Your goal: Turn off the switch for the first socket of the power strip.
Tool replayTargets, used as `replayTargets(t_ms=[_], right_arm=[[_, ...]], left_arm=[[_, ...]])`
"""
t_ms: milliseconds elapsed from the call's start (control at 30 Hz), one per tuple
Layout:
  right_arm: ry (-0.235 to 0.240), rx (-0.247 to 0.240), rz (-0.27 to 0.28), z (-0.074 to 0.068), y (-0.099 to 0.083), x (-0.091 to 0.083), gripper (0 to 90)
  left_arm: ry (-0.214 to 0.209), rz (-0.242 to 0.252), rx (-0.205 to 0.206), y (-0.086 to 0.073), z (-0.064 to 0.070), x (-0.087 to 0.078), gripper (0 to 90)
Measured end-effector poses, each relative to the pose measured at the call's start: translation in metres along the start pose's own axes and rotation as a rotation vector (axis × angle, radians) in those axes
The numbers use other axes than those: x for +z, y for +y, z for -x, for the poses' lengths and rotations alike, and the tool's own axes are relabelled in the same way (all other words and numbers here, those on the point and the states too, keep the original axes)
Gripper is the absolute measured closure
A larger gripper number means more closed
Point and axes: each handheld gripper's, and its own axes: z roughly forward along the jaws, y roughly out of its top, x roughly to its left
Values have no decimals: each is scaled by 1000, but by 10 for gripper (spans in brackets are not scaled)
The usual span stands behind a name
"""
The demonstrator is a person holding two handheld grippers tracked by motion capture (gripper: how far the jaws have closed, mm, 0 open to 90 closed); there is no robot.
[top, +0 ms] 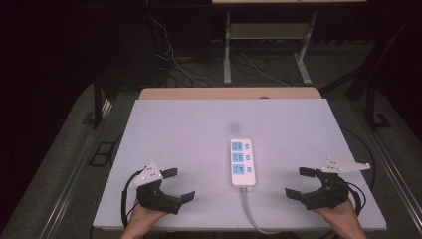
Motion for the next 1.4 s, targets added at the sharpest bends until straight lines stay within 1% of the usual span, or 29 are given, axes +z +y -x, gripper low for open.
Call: replayTargets(t_ms=[233,733,1100,1400], right_arm=[[-7,7,-2,3,-1,-2,3],[-4,27,-7,5,0,-3,3],[6,21,-28,5,2,0,3],[9,13,-43,4,9,1,3]], left_arm=[[-7,-4,1,0,1,1,0],[-11,-16,1,-1,-1,2,0],[-17,-16,-4,-1,-3,2,0],[-18,-14,-7,-1,-3,2,0]])
